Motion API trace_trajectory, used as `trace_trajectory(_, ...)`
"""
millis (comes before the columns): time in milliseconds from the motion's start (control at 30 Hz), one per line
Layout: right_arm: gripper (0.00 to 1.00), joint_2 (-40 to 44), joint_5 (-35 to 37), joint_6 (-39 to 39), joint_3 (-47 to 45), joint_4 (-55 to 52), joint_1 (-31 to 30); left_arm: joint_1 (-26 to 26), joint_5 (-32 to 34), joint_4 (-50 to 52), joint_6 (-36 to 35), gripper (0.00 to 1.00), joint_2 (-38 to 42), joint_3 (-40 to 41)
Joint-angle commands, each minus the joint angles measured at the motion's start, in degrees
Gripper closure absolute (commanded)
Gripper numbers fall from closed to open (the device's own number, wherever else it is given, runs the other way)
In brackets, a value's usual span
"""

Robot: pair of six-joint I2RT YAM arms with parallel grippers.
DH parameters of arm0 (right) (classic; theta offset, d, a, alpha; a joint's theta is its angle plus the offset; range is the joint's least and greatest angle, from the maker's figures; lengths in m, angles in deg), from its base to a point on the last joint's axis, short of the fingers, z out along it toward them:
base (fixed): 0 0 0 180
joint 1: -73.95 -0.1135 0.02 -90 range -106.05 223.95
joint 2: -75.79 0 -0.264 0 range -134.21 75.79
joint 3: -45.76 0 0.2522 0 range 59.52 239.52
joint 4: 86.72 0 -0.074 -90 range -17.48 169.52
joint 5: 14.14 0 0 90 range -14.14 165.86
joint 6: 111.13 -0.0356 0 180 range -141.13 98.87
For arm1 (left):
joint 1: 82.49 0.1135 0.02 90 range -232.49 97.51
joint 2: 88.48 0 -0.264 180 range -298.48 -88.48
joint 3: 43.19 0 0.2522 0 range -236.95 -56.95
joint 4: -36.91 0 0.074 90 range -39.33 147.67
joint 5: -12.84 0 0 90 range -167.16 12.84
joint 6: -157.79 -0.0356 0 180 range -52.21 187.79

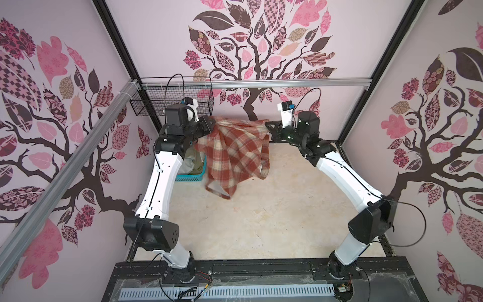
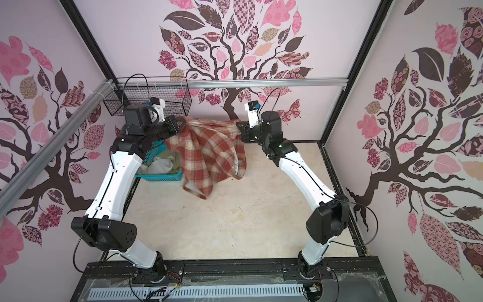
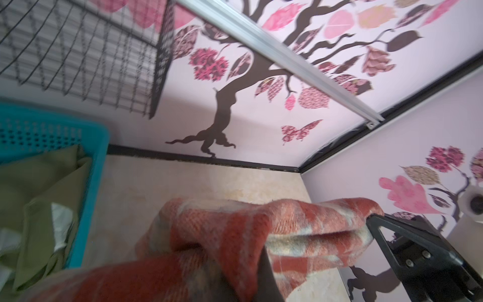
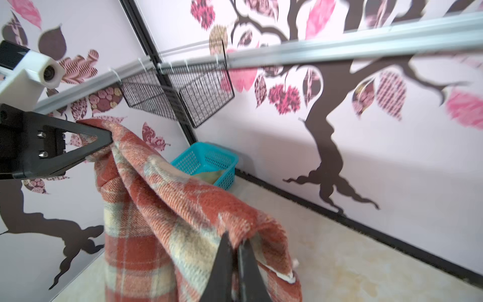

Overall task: Fold and stack skirts
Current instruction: Flatten out the skirt at the center of the table, then rotate the skirt at the center of the table.

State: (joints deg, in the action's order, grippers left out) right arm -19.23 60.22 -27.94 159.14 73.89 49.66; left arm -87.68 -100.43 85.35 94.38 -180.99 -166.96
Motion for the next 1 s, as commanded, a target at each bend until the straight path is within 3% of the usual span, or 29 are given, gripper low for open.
trace_trajectory(0,1.0,7.39,5.65,3.64,-3.49,-5.09,1.27,0.5,0.28,3.68,-2.97,1.0,2.35,0.47)
trace_trajectory(200,1.0,22.51,6.97,-1.91,-30.36,-0.57,1.09,-6.8,1.68,3.01,-4.82,1.0,12.21,23.17)
trace_trajectory(400,1.0,33.01,7.47,-7.69,-52.86,-0.5,-2.35,-12.73,2.58,1.65,-0.35,1.0,18.62,48.42)
trace_trajectory(500,0.95,34.85,8.41,-10.39,-59.5,-1.05,-6.72,-12.83,4.31,0.11,3.38,1.0,22.37,57.67)
trace_trajectory(533,0.86,35.14,6.82,-11.68,-61.41,-0.84,-7.69,-12.87,5.21,0.26,4.12,1.0,23.75,59.91)
trace_trajectory(567,0.74,35.38,5.16,-13.1,-62.82,-0.62,-8.03,-12.91,5.72,0.71,4.57,1.0,24.64,61.22)
trace_trajectory(600,0.68,35.72,3.23,-14.87,-64.26,-0.44,-8.08,-12.91,6.04,1.77,4.81,0.98,25.54,62.25)
trace_trajectory(667,0.5,37.18,1.61,-16.92,-65.96,-0.8,-8.11,-12.91,6.87,4.92,4.8,0.74,26.99,62.47)
trace_trajectory(767,0.4,40.28,2.0,-16.87,-65.57,-3.66,-8.09,-12.9,6.96,8.85,5.24,0.56,29.69,62.47)
trace_trajectory(867,0.35,40.88,3.07,-15.24,-64.05,-3.61,-8.12,-12.88,5.43,11.42,5.93,0.54,32.14,62.52)
trace_trajectory(967,0.35,35.66,4.63,-14.33,-60.84,-2.22,-8.05,-12.91,7.18,14.7,5.87,0.54,33.82,61.75)
